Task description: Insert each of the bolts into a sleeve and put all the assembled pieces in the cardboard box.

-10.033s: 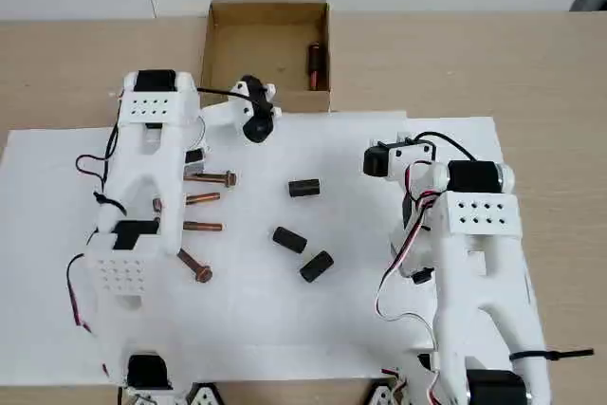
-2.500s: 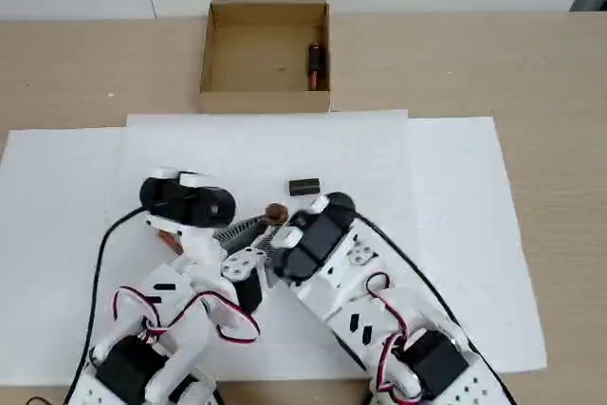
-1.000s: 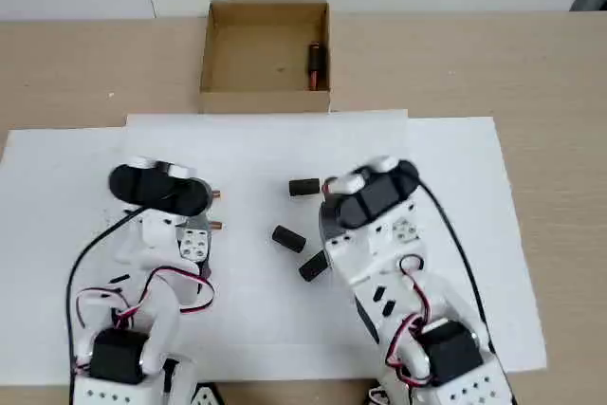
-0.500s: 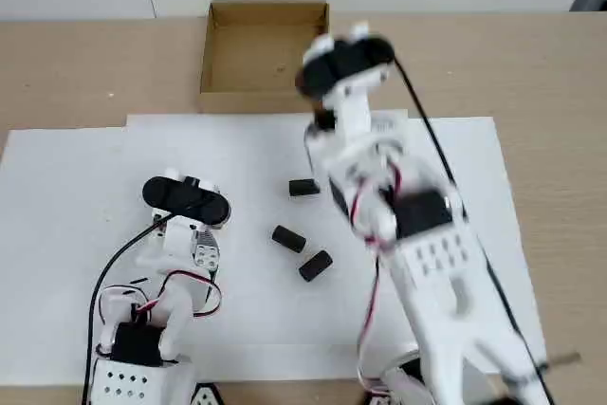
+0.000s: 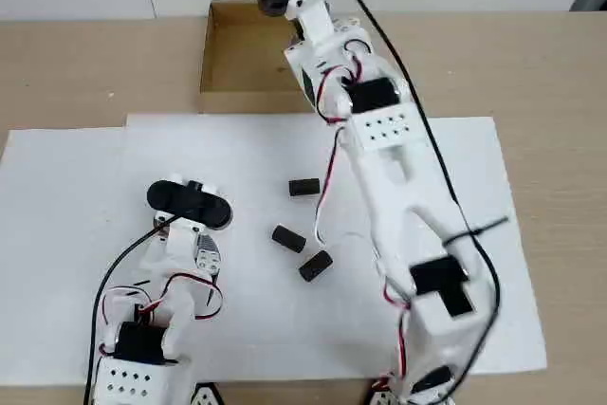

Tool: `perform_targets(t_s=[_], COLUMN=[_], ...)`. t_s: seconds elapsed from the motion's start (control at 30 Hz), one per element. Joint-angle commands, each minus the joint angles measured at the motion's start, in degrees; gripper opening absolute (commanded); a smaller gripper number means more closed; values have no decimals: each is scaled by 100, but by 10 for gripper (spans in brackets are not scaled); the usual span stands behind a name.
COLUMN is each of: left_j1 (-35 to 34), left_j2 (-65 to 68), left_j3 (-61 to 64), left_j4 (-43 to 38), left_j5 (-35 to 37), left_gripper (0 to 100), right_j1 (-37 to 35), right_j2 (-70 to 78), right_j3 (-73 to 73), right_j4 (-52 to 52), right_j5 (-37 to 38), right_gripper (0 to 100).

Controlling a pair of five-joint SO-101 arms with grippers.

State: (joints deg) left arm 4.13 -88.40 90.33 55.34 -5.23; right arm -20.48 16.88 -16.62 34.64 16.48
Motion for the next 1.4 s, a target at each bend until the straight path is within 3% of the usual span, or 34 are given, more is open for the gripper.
perform_targets(t_s=[0.0,0.23,0.43,0.6,0.73,1.03,1.37], left_j1=[-35,-35,-35,-35,-35,-35,-35], left_j2=[-62,-62,-62,-62,-62,-62,-62], left_j3=[-31,-31,-31,-31,-31,-31,-31], left_j4=[-132,-132,-132,-132,-132,-132,-132], left_j5=[-18,-18,-18,-18,-18,-18,0], left_gripper=[6,6,6,6,6,6,6], right_j1=[-101,-119,-84,-84,-84,-92,-119], right_j2=[470,1446,1666,1648,1490,84,-752], right_j3=[-686,-1169,-1240,-1240,-1284,-1389,-1389], right_j4=[-409,-787,-743,-743,-629,2413,4593], right_j5=[413,624,624,624,624,580,580], right_gripper=[3,13,195,140,8,3,4])
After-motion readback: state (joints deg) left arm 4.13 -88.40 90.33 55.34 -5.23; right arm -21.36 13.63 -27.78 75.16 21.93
